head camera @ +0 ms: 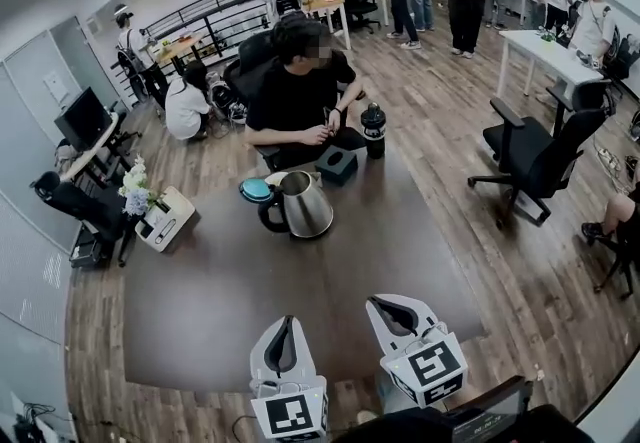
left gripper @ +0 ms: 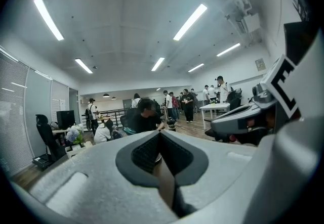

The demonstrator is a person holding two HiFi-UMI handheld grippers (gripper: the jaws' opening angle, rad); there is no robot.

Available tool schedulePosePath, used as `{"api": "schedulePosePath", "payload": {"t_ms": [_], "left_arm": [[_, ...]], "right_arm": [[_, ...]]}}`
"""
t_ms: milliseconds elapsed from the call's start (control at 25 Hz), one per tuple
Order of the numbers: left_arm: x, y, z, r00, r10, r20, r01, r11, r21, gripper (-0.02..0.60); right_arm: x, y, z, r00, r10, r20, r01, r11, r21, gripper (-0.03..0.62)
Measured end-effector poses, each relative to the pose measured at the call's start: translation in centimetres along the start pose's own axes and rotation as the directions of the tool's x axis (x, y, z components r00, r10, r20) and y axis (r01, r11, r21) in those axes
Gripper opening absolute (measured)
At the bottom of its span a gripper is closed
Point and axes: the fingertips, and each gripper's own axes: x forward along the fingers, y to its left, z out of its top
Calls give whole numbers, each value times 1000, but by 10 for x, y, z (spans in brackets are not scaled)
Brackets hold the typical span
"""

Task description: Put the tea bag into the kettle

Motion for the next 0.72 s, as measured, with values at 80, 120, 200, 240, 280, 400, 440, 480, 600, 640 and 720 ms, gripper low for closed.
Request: {"api": "schedulePosePath", "payload": {"t_ms": [80,120,200,240,280,400,440,480,600,640,720], "left_arm": [[-28,2,0,1000,20,19,-20,1000,-4,6],[-43,3,0,999,29,26,-29,1000,-6,6],[-73,1,-3,999,33,26,-33,999,-15,6],[-87,-1,-4,999,33,24,-33,999,-18,6],[-98,-2,-6,999,34,24,-34,999,-21,6],[-122,-9,-3,999,37,34,-36,999,-31,6],[-129,-12,-1,999,39,36,-38,999,-35,6],[-137,-16,0,999,40,35,-38,999,-39,6],[-152,-31,-1,999,25,33,-24,999,-42,6],[-155,-36,0,999,21,33,-20,999,-40,6],[-161,-48,1,999,18,27,-17,999,-36,6]], "right_arm": [[-16,19,0,1000,-2,15,2,1000,-21,2],[-26,28,0,1000,-1,19,1,1000,-25,2],[-45,47,-4,1000,-6,19,6,1000,-23,2],[-55,55,-6,1000,-14,18,15,1000,-22,2],[-65,61,-8,1000,-24,18,24,999,-25,2],[-90,71,-3,999,-38,28,39,998,-45,2],[-99,74,-2,999,-38,28,39,998,-52,2],[-107,77,-2,999,-38,27,39,998,-57,2],[-127,80,-4,998,-47,29,49,996,-68,2],[-133,80,-6,998,-51,29,53,996,-71,2],[-142,78,-8,999,-46,26,48,996,-75,2]]}}
